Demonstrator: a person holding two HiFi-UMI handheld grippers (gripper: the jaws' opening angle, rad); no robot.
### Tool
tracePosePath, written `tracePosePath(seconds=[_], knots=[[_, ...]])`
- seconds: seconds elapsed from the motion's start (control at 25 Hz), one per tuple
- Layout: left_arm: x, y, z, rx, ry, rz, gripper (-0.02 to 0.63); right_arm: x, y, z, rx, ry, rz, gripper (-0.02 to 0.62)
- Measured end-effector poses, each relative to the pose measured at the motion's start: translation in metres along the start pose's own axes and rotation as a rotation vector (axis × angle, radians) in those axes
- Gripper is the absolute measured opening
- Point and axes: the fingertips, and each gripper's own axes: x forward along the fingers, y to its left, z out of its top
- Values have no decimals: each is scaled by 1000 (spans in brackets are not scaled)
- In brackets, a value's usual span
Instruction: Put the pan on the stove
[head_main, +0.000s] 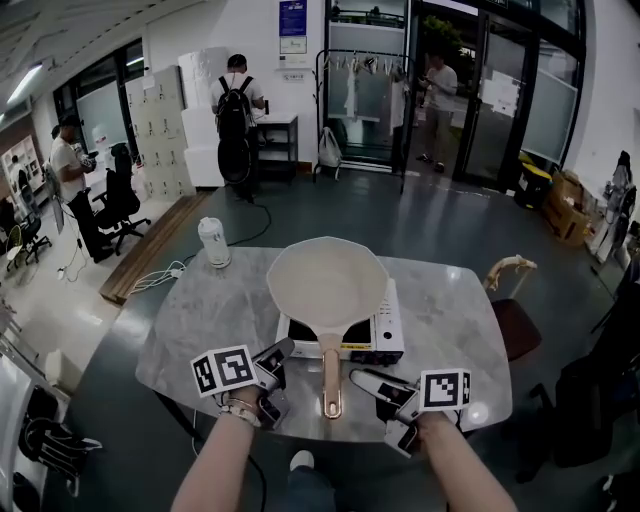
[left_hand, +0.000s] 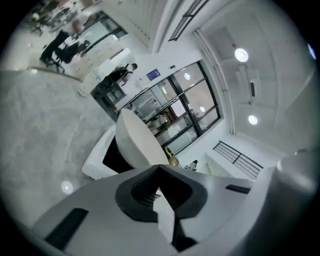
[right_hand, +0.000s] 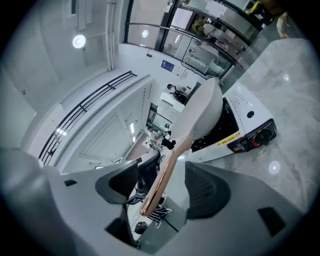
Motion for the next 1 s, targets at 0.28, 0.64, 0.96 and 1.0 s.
tracePosePath(seconds=[0.28, 0.64, 0.96, 1.0], knots=[[-14, -24, 19, 262, -120, 80, 11, -16, -1, 23, -76, -63, -72, 232], [-50, -53, 40, 579, -272, 208, 11, -40, 5, 49, -282, -186, -202, 77], [-76, -81, 61, 763, -384, 234, 11, -59, 29, 88, -527, -347, -278, 44], [-79, -83, 62, 787, -398, 241, 11, -62, 32, 92, -578, -367, -296, 41]])
